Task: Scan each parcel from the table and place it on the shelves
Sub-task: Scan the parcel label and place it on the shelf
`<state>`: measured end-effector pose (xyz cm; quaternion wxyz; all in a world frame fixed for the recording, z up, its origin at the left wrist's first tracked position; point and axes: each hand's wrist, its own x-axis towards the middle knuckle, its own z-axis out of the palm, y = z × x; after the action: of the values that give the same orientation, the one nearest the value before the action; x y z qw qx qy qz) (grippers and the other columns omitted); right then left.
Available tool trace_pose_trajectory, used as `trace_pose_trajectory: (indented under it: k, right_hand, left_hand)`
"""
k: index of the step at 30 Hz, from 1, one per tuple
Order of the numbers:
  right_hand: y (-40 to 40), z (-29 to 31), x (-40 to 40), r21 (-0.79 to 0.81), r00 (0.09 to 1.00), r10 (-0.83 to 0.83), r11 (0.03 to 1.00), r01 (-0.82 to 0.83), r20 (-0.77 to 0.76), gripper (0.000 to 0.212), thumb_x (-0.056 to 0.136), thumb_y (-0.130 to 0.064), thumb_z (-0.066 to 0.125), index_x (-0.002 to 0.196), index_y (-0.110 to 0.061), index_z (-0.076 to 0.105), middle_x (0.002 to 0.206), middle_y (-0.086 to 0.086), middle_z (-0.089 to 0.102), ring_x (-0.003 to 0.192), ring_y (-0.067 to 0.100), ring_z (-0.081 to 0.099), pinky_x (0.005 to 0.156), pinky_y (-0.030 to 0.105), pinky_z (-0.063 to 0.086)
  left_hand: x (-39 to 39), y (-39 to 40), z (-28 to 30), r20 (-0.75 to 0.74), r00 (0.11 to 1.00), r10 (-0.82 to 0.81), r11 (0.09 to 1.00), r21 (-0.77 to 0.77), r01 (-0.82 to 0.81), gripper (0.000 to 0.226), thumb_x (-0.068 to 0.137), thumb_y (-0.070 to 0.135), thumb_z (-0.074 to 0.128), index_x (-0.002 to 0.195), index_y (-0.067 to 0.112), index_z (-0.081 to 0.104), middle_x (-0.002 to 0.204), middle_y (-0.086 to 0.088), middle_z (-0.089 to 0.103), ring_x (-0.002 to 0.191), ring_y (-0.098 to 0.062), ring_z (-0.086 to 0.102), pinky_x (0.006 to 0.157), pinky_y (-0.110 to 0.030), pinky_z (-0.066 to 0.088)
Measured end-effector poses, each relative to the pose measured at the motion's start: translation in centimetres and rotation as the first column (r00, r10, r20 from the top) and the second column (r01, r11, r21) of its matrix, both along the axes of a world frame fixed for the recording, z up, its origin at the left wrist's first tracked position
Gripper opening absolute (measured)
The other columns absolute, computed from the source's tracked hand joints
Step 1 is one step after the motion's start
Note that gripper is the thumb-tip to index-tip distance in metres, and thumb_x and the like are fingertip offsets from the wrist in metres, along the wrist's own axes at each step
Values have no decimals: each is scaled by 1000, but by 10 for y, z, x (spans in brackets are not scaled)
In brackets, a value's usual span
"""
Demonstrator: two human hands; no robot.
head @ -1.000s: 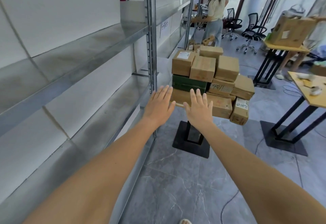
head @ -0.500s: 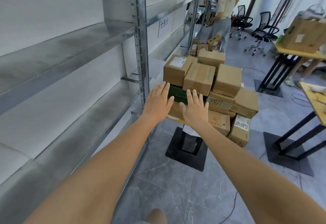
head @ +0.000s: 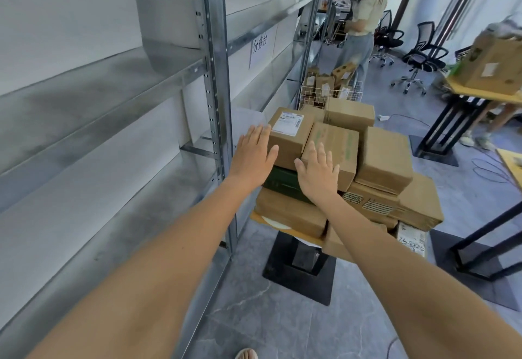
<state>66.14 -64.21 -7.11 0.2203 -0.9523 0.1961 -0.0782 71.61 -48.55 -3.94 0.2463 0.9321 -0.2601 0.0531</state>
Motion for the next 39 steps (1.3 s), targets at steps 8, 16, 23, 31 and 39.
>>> trace_pose_trajectory:
  k: [8,16,23,31,39]
  right_hand:
    - [-20,-9,67,230,990,-138,964,130,17,62,109,-42,30,163,-20,8,170,6,4,156,31,2,123,55,3]
    - [-54,-17,126,123,991,-130,984,131,-12,62,109,-43,29,162,-16,11,170,7,4,157,28,-3,123,55,-5]
    - [-72,-24,169,105,991,-79,990,91,-110,76,105,-56,32,162,-14,4,170,11,-3,156,26,-9,121,54,-12]
    - [-74,-34,187,163,996,-5,986,19,-86,82,103,-58,39,162,-14,3,170,11,5,157,25,-7,120,55,-15]
    - [-61,-34,192,316,991,88,942,-115,98,74,102,-48,50,162,-31,11,170,3,-2,157,25,-5,120,57,-11]
  left_hand:
    - [71,-24,-23,-94,995,-31,999,32,35,60,111,36,31,162,12,10,171,-7,7,158,-23,0,128,-40,2]
    - [134,-63,-29,-130,991,-26,1000,12,28,60,111,34,31,163,13,9,171,-7,5,158,-22,0,126,-38,0]
    - [178,-80,-41,-195,979,55,997,65,-43,61,110,42,29,163,20,9,171,-7,-2,157,-23,-4,126,-41,3]
    - [196,-95,-51,-461,882,92,992,-38,-124,64,108,46,36,163,24,10,157,-7,43,137,-28,47,106,-42,41]
    - [194,-89,-61,-463,868,180,892,-295,-343,61,106,33,51,160,19,27,158,-8,41,142,-26,44,114,-43,42]
